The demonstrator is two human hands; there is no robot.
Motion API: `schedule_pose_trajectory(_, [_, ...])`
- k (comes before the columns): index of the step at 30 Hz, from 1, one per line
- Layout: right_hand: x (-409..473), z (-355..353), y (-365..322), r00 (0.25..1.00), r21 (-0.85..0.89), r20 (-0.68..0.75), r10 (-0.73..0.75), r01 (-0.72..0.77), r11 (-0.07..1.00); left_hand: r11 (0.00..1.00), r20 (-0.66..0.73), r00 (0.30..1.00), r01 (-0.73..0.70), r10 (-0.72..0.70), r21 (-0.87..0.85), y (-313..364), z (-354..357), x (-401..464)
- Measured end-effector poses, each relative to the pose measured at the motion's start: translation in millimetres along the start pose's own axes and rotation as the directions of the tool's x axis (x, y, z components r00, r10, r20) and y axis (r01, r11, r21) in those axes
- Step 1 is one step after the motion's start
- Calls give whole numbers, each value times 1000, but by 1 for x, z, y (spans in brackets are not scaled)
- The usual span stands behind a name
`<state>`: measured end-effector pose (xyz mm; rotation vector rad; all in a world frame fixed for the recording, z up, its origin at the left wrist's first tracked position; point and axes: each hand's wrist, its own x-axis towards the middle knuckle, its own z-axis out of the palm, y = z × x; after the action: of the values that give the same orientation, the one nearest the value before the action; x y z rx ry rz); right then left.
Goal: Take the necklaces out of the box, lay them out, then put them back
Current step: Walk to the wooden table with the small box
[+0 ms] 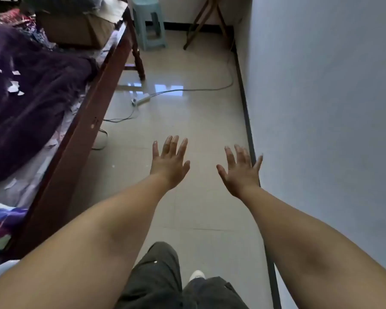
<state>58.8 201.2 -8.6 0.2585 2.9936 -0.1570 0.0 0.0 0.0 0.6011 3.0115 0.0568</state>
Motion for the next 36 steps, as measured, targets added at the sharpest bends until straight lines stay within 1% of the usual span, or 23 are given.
schedule_pose_trajectory(3, [14, 12, -2, 998, 4, 69, 7, -7, 1000, 999, 51, 998, 47, -47, 8, 2, 11, 8])
schedule_pose_trajectory(5, [29, 19, -4, 996, 10, 90, -16, 15, 1000, 998, 82, 995, 55, -55, 2, 1, 21, 18])
schedule_pose_trajectory(8, [76, 17, -5, 996, -4, 80, -25, 26, 1000, 998, 109, 992, 62, -62, -1, -8, 27, 53])
schedule_pose_trajectory(10, [116, 11, -6, 998, -11, 60, -22, 22, 1000, 997, 97, 993, 75, -73, -21, -18, 27, 87])
schedule_pose_trajectory(13, [174, -1, -11, 999, 5, 50, 15, -15, 1000, 996, 76, 994, 81, -78, -47, -38, 20, 147])
schedule_pose_trajectory(18, [263, -27, -21, 996, -4, 56, 63, -63, 998, 999, 64, 998, -3, 5, -40, -69, -3, 250])
schedule_pose_trajectory(22, [338, -48, -28, 995, -2, 46, 84, -84, 996, 998, 57, 998, 18, -14, -68, -88, -18, 329])
schedule_pose_trajectory(26, [416, -55, -28, 995, 2, 33, 91, -91, 996, 998, 71, 997, -5, 9, -60, -99, -21, 404])
schedule_pose_trajectory(29, [481, -56, -19, 994, 9, 44, 101, -102, 995, 996, 82, 996, 29, -22, -85, -107, -20, 472])
schedule_pose_trajectory(32, [555, -61, 1, 992, 25, 55, 116, -118, 993, 997, 89, 996, 37, -30, -74, -113, -19, 549])
schedule_pose_trajectory(34, [606, -71, 16, 991, 21, 64, 119, -120, 993, 998, 111, 993, 33, -27, -55, -113, -23, 601])
schedule_pose_trajectory(36, [654, -84, 31, 992, 19, 63, 114, -115, 993, 997, 119, 992, 39, -30, -71, -109, -31, 652])
